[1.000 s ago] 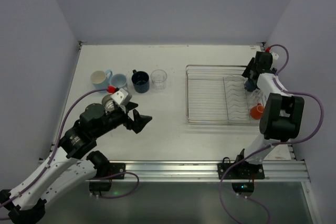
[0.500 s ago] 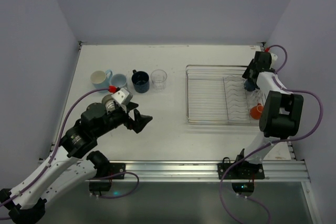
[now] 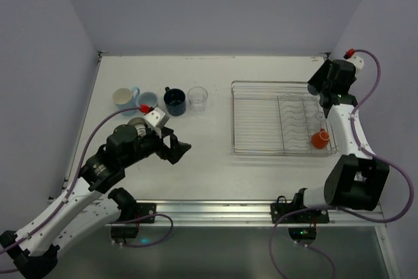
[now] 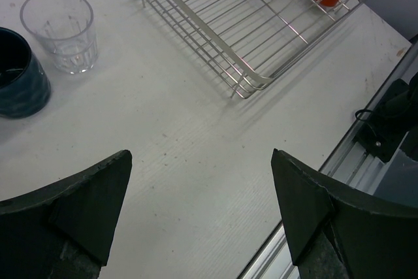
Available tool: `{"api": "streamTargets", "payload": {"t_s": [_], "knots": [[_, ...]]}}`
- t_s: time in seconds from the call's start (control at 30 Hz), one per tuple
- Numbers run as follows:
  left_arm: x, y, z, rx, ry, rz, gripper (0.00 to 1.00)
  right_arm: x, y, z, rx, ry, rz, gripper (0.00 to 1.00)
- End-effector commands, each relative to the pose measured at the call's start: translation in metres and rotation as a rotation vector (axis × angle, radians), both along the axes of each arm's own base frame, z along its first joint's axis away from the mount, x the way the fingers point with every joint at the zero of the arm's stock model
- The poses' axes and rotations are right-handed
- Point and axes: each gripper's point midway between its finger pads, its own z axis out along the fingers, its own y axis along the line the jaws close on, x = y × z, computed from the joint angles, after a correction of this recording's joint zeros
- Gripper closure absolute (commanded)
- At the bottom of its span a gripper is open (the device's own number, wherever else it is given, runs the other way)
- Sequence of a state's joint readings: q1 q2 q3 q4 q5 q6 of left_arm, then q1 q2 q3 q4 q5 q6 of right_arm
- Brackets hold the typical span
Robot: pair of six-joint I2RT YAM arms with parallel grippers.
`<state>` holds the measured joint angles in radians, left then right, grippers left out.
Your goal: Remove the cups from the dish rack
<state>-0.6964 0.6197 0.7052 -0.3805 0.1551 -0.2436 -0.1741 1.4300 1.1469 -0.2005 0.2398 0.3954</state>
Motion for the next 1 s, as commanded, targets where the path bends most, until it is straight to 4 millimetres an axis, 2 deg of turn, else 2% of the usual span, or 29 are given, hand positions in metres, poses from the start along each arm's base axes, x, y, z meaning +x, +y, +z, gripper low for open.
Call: {"api": "streamTargets", "payload": {"t_s": [0.0,0.03,0.1,0.17,0.2,0.23,0.27,0.3,0.33,0.37,0.4,0.47,0.5,0.53,0.57,0.63,0.67,0.7,0.77,0.97], "knots": [[0.001,-0.007,0.014,-0.042,-0.021,-0.027,0.08,-0.003,0.019,0.046,0.052,-0.189,0.044,0.72],[0.000,-0.011,0.014,-0.049,-0.014,-0.041,0.09,-0.006,0.022,0.043,0.062,-0.199,0.051,0.72],[-0.001,-0.015,0.017,-0.071,-0.003,-0.055,0.09,-0.014,0.031,0.050,0.102,-0.222,0.067,0.72],[-0.002,-0.021,0.020,-0.097,0.021,-0.071,0.09,-0.021,0.053,0.045,0.152,-0.228,0.136,0.72],[-0.001,-0.024,0.026,-0.121,0.016,-0.075,0.09,-0.027,0.064,0.054,0.183,-0.263,0.167,0.72],[-0.002,-0.028,0.027,-0.135,0.029,-0.089,0.09,-0.032,0.085,0.047,0.218,-0.261,0.227,0.72],[-0.003,-0.032,0.029,-0.166,0.051,-0.096,0.10,-0.037,0.101,0.051,0.248,-0.281,0.283,0.72],[-0.001,-0.046,0.039,-0.246,0.057,-0.128,0.11,-0.059,0.151,0.064,0.364,-0.353,0.434,0.72],[-0.001,-0.046,0.039,-0.247,0.057,-0.128,0.11,-0.059,0.152,0.064,0.366,-0.354,0.436,0.72],[0.000,-0.050,0.035,-0.279,0.092,-0.126,0.11,-0.069,0.180,0.072,0.450,-0.377,0.534,0.72],[0.004,-0.057,0.044,-0.326,0.072,-0.140,0.11,-0.083,0.200,0.070,0.502,-0.379,0.599,0.73],[0.004,-0.065,0.039,-0.391,0.115,-0.153,0.12,-0.102,0.232,0.084,0.592,-0.431,0.752,0.73],[0.006,-0.072,0.046,-0.431,0.099,-0.178,0.13,-0.114,0.249,0.078,0.670,-0.407,0.796,0.73],[0.006,-0.076,0.041,-0.460,0.137,-0.178,0.13,-0.123,0.259,0.089,0.692,-0.449,0.852,0.73],[0.007,-0.079,0.051,-0.509,0.111,-0.196,0.13,-0.132,0.269,0.092,0.748,-0.449,0.889,0.73],[0.008,-0.087,0.043,-0.542,0.165,-0.217,0.14,-0.152,0.295,0.093,0.801,-0.458,0.990,0.73],[0.010,-0.092,0.044,-0.562,0.166,-0.234,0.16,-0.165,0.309,0.087,0.845,-0.427,1.037,0.73],[0.010,-0.094,0.043,-0.576,0.187,-0.236,0.17,-0.170,0.316,0.092,0.862,-0.450,1.069,0.73],[0.012,-0.099,0.046,-0.602,0.187,-0.254,0.20,-0.183,0.332,0.088,0.906,-0.428,1.124,0.73],[0.007,-0.109,0.050,-0.648,0.204,-0.298,0.27,-0.194,0.360,0.069,0.985,-0.350,1.203,0.73]]}}
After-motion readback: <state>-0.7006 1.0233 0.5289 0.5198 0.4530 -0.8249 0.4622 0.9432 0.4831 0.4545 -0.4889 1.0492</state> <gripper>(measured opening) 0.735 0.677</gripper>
